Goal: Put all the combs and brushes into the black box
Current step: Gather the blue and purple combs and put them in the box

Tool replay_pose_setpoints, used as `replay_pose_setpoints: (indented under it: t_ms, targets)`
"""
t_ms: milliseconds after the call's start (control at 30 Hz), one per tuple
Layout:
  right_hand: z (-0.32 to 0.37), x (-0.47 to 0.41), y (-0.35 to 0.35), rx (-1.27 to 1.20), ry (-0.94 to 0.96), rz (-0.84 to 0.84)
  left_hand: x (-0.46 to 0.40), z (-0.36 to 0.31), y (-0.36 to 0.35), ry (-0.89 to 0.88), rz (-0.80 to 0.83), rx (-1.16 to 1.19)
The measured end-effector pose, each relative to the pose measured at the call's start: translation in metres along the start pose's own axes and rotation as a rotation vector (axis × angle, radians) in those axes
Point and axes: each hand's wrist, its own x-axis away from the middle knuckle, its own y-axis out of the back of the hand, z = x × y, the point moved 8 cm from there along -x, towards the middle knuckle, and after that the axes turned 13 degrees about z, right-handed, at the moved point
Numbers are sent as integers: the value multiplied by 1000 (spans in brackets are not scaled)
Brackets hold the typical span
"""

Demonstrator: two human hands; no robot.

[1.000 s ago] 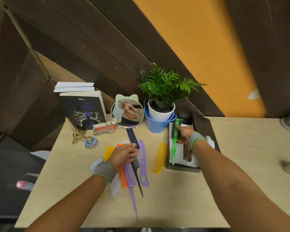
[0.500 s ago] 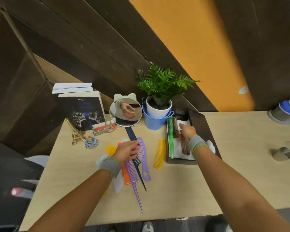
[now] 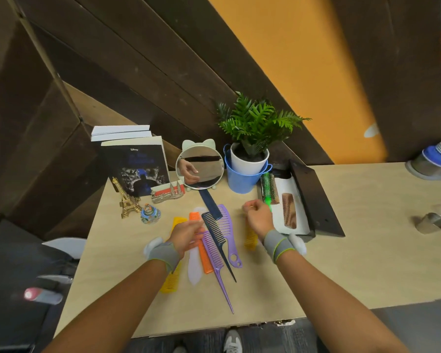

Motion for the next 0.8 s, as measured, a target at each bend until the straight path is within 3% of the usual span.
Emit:
replay_pose_setpoints:
  t_ms: [133,267,467,800]
  targets:
    - [-11,3,-44,96,-80,229,2,3,13,-5,-19,18]
    - [-26,7,-71,280,-157,302,5,6,27,-2,-37,20]
    - [-22,14,-83,621,-181,239,9,9,47,11,-59,29]
    - [-20,10,-83,569,-220,245,5,5,55,24,-49,38]
